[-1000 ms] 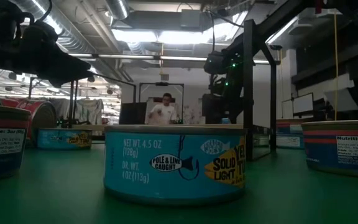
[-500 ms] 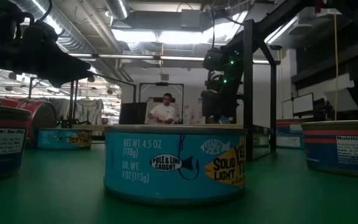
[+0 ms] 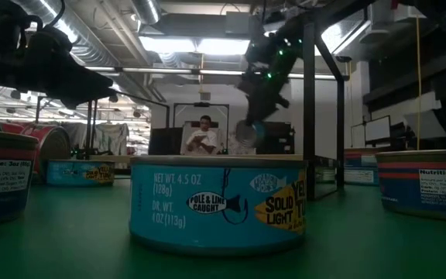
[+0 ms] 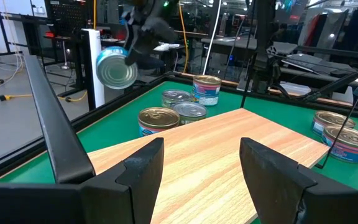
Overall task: Stack canned seafood by type on shelf
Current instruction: Put the yellow and blue tuna can on the shelf
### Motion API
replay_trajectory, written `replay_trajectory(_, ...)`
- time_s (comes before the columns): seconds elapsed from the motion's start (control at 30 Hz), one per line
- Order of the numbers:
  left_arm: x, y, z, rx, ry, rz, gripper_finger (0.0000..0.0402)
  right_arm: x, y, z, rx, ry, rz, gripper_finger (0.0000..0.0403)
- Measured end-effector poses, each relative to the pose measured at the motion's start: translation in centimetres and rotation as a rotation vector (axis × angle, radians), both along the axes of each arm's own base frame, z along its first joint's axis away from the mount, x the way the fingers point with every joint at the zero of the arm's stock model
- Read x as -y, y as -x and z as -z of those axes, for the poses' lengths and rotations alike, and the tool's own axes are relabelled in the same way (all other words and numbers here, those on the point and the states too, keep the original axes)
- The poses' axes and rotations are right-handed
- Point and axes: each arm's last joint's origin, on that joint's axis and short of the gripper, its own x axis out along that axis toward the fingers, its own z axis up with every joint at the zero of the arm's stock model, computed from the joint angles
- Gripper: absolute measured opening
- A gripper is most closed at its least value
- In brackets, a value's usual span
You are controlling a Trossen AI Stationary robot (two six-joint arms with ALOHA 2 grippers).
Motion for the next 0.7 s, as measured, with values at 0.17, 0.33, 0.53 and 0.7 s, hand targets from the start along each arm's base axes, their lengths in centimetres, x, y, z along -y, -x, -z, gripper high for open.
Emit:
replay_trajectory(0.17, 0.0, 0.0, 0.0, 0.000, 0.000, 0.000, 0.0208, -2.9, -2.2, -1.4, 0.012, 0.063, -0.138, 0.0123)
replay_trajectory(0.33, 0.0, 0.0, 0.0, 0.000, 0.000, 0.000, 0.0208, -6.7, -4.2, -1.9, 0.007, 0.116, -0.296, 0.0125)
replay_trajectory(0.53, 0.0, 0.0, 0.0, 0.000, 0.000, 0.000, 0.0208, -11.2, -6.2, -2.2, -0.050, 0.305, -0.442, 0.0125)
replay_trajectory(0.7, 0.0, 0.0, 0.0, 0.000, 0.000, -0.001, 0.0208, -14.2, -7.5, -2.8, -0.026, 0.428, -0.508, 0.0126)
